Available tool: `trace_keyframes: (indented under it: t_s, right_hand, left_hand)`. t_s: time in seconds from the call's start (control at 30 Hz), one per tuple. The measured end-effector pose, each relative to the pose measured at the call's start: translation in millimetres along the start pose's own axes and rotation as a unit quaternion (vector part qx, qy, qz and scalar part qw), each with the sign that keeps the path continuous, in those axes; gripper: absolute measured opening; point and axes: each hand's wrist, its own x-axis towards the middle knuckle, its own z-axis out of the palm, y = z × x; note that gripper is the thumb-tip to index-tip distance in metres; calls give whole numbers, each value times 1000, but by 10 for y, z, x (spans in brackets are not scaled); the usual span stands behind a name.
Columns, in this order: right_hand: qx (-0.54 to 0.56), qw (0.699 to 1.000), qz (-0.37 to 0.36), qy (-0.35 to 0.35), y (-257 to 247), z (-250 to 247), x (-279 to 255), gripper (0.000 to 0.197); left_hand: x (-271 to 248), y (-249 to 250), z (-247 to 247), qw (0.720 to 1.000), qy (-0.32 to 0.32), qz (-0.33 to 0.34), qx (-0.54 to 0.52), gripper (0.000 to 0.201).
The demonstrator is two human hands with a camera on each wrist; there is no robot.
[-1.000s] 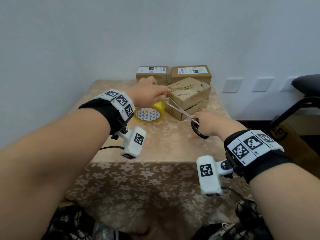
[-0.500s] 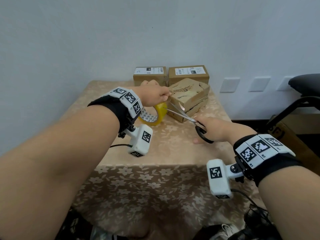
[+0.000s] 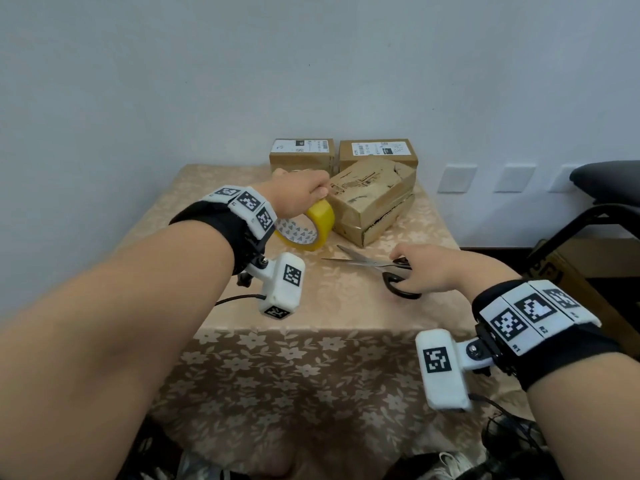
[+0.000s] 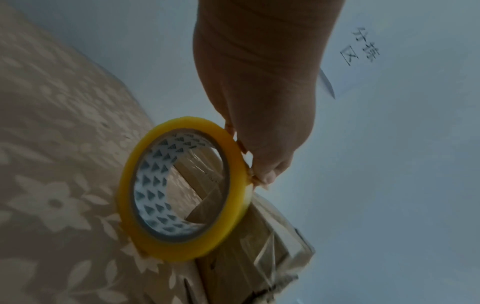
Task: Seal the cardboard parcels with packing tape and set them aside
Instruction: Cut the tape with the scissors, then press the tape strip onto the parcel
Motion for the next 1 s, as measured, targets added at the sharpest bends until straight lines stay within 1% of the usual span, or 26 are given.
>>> trace_keyframes:
  t_s: [0.1, 0.17, 0.23, 0.3, 0.37, 0.43, 0.47, 0.5, 0.53, 0.57, 0.63, 0.67, 0.7, 0.73, 0.8, 0.83, 0.87, 0.93, 1.0]
  right_hand:
    - [18, 1000, -16, 9, -193, -21, 22, 51]
    - [11, 999, -36, 30, -361, 3, 94, 50]
    - [8, 996, -58, 62, -568, 57, 188, 44]
    - [6, 991, -84, 105, -800, 125, 276, 37]
    - [-22, 984, -118, 135, -999, 197, 369, 29]
    - [-38, 981, -143, 123, -1114, 257, 460, 29]
    - [-25, 981, -151, 119, -1133, 262, 490, 30]
    - [6, 979, -153, 132, -1133, 236, 490, 30]
    - [42, 973, -154, 169, -1109, 194, 490, 31]
    - [69, 959, -150, 229, -1070, 133, 474, 28]
    - [76, 919, -139, 362, -938, 2, 438, 14]
    - [63, 904, -138, 400, -845, -43, 435, 12]
    - [48, 900, -139, 409, -741, -69, 454, 22]
    - [34, 908, -139, 393, -626, -76, 487, 38]
    - [3, 935, -120, 335, -402, -41, 577, 72]
    - [-11, 945, -109, 308, -304, -17, 626, 84]
    - [-19, 952, -99, 290, -215, 7, 683, 90]
    - [-26, 956, -94, 277, -104, 36, 774, 88]
    - [-12, 947, -112, 301, -69, 44, 823, 73]
  left_hand:
    - [-244, -100, -90, 991, 104, -27, -74, 21]
    - [-432, -146, -134, 971, 189, -50, -135, 17]
    - [-599, -178, -157, 940, 283, -82, -171, 14]
    - [-707, -230, -154, 898, 372, -106, -210, 13]
    - [-774, -293, -124, 861, 416, -145, -256, 14]
    - [-815, -349, -48, 837, 413, -188, -305, 18]
    - [-823, -363, -1, 829, 404, -203, -329, 20]
    - [-820, -366, 39, 824, 395, -211, -347, 22]
    - [-810, -354, 67, 821, 387, -215, -359, 21]
    - [-794, -339, 88, 819, 380, -218, -371, 19]
    - [-739, -274, 93, 809, 362, -230, -402, 13]
    - [-715, -225, 90, 804, 353, -232, -419, 11]
    - [-689, -181, 100, 802, 347, -228, -430, 10]
    - [-671, -131, 114, 805, 338, -220, -435, 13]
    - [-638, -48, 171, 810, 312, -207, -452, 19]
    - [-624, -8, 203, 811, 292, -201, -465, 21]
    - [-608, 32, 232, 813, 271, -198, -477, 21]
    - [-575, 88, 279, 813, 247, -190, -492, 18]
    - [-551, 132, 302, 816, 246, -175, -494, 20]
